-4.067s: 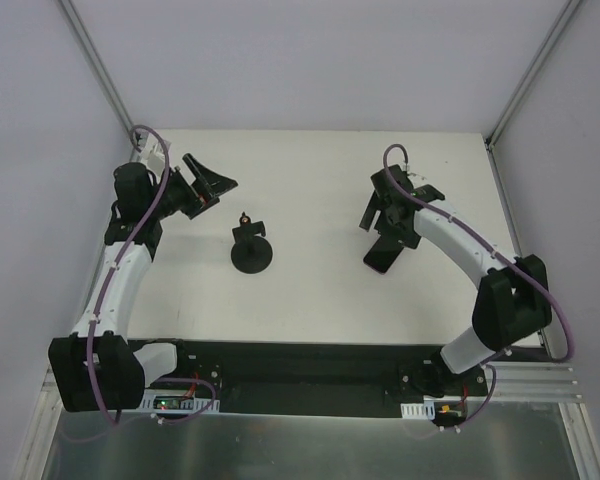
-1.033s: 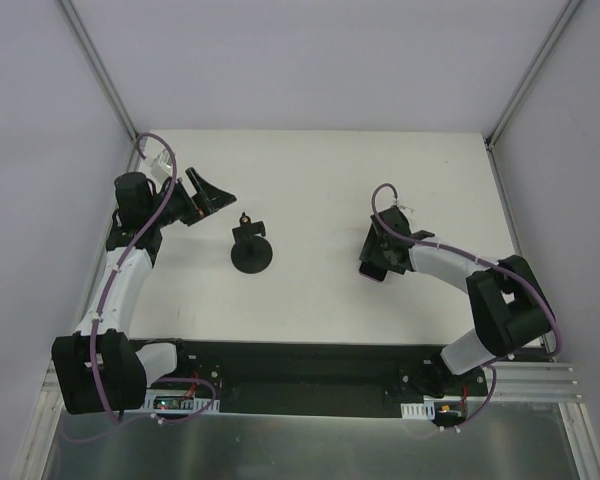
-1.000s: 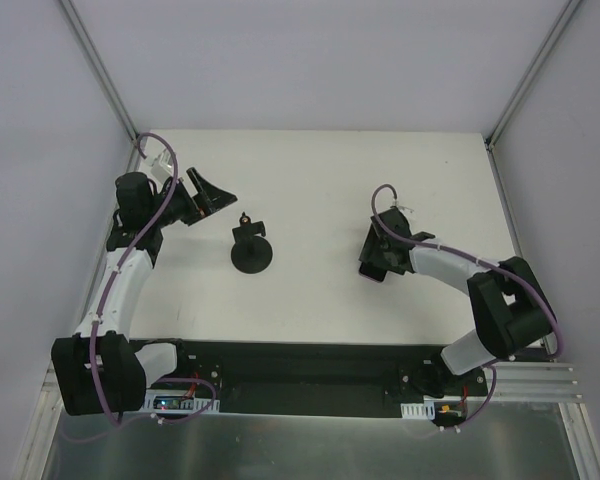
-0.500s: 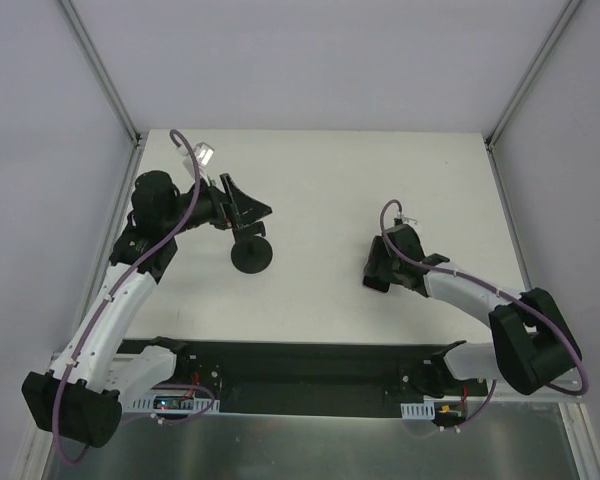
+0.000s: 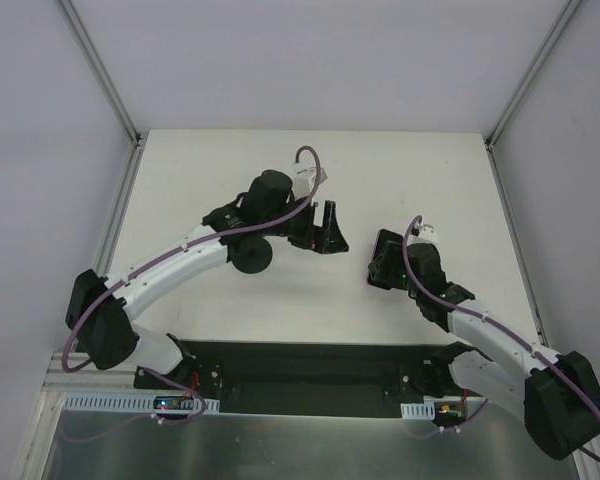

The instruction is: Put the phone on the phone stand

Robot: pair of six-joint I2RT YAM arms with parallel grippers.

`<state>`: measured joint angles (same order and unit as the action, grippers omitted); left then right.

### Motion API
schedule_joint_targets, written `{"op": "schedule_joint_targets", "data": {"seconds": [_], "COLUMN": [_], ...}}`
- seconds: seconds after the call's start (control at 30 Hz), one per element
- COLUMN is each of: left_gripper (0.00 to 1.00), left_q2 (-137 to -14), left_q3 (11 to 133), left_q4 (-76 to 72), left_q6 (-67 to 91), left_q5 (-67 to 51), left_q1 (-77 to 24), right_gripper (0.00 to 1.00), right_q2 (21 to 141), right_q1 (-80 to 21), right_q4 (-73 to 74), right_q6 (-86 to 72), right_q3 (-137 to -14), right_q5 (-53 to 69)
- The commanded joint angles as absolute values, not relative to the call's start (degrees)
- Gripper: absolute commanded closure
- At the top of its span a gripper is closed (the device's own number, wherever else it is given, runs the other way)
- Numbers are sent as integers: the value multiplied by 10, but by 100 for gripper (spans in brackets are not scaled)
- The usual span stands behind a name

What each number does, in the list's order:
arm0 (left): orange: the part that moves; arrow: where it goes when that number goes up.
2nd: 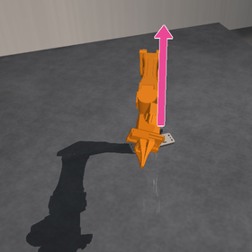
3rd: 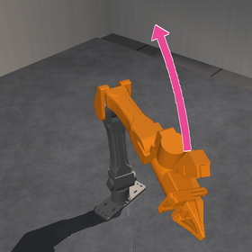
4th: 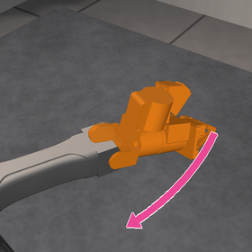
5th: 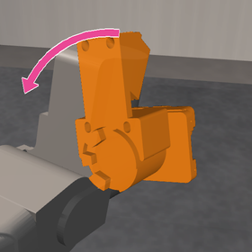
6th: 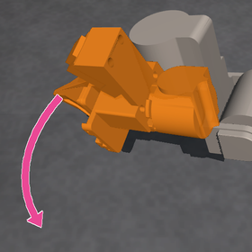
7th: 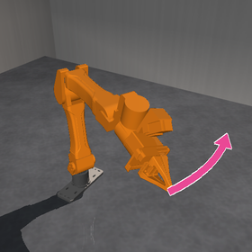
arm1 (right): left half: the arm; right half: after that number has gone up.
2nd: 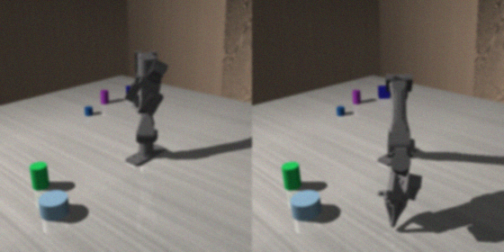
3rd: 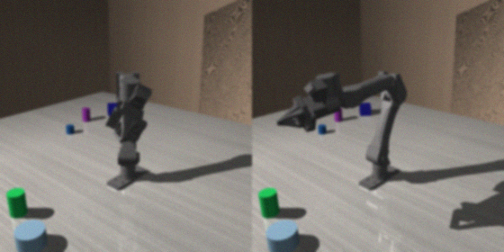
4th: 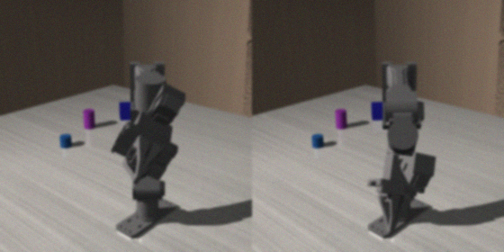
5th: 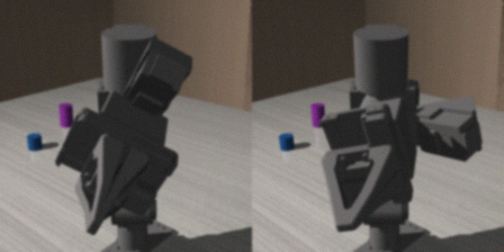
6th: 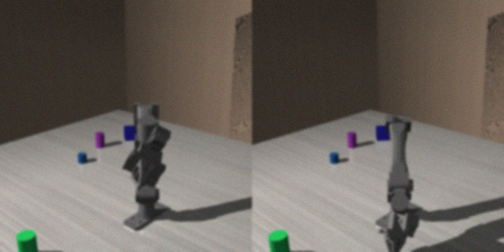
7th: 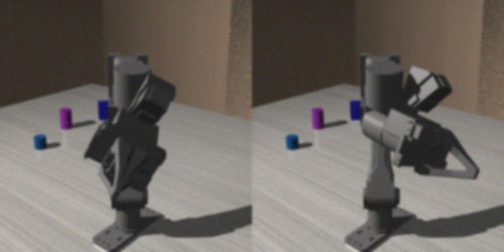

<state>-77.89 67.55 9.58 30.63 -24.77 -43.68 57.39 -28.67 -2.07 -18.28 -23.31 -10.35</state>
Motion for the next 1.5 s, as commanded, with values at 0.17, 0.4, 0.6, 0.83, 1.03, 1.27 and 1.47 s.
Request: {"op": "schedule_joint_targets", "data": {"seconds": [0.17,0.4,0.6,0.83,1.03,1.27,1.47], "left_gripper": [25,18,37,64,100,100,100], "left_q2": [-968,-1048,-1076,-1103,-1066,-899,-693], "left_q3": [810,896,910,939,919,796,693], "left_q4": [108,96,87,83,81,82,127], "left_q6": [327,330,346,345,316,231,154], "left_q5": [-264,-298,-287,-315,-347,-438,-411], "left_q1": [-447,-482,-487,-487,-482,-438,-357], "right_gripper": [99,99,99,99,61,0,0], "right_q2": [410,334,298,285,272,319,366], "right_q1": [-288,-289,-289,-289,-289,-291,-315], "right_q4": [-139,-138,-146,-145,-75,76,66], "right_q6": [-99,-64,-57,-49,-40,-24,-89], "right_q3": [-178,-163,-151,-156,-186,-285,-326], "right_q5": [-45,24,53,103,152,269,208]}}
